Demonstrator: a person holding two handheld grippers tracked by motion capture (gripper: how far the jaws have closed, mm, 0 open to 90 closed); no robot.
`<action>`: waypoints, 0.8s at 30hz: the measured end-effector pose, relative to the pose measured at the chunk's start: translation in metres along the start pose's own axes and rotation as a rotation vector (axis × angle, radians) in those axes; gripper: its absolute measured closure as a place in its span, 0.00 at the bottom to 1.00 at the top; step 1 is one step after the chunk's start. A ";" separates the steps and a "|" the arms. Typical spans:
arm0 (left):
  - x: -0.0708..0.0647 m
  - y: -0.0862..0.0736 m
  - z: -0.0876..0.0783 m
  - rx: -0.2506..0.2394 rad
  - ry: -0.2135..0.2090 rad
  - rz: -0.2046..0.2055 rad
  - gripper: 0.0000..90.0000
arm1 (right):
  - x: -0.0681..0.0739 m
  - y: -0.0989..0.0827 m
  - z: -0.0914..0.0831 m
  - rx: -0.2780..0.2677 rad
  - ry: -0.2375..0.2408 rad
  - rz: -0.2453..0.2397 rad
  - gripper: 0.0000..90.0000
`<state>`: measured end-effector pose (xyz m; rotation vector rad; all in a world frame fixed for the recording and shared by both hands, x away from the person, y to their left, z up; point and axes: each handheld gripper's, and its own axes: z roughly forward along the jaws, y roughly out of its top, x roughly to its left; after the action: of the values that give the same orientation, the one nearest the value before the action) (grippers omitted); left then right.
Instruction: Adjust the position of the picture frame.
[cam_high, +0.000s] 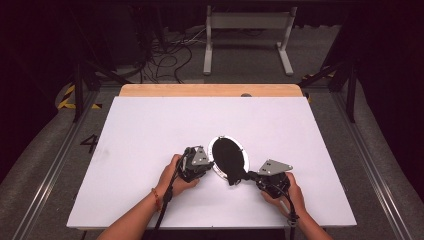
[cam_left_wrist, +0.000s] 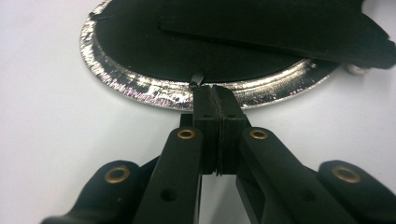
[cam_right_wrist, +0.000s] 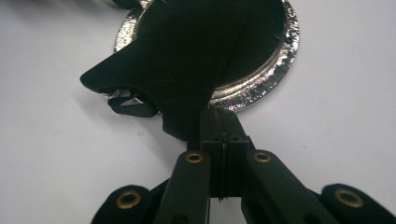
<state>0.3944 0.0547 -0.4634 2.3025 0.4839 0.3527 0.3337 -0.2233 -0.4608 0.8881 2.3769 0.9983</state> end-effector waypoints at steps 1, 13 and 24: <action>0.001 -0.001 0.000 -0.002 -0.002 -0.007 0.98 | 0.001 0.001 0.001 0.000 -0.004 -0.007 1.00; 0.011 -0.003 -0.001 -0.001 0.001 -0.028 0.98 | 0.009 0.010 0.010 0.003 0.013 0.014 1.00; 0.016 -0.002 0.001 0.000 0.024 -0.028 0.99 | 0.014 0.014 0.012 0.009 0.012 0.036 1.00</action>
<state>0.4083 0.0626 -0.4638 2.2917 0.5271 0.3666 0.3365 -0.2007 -0.4603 0.9335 2.3849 1.0101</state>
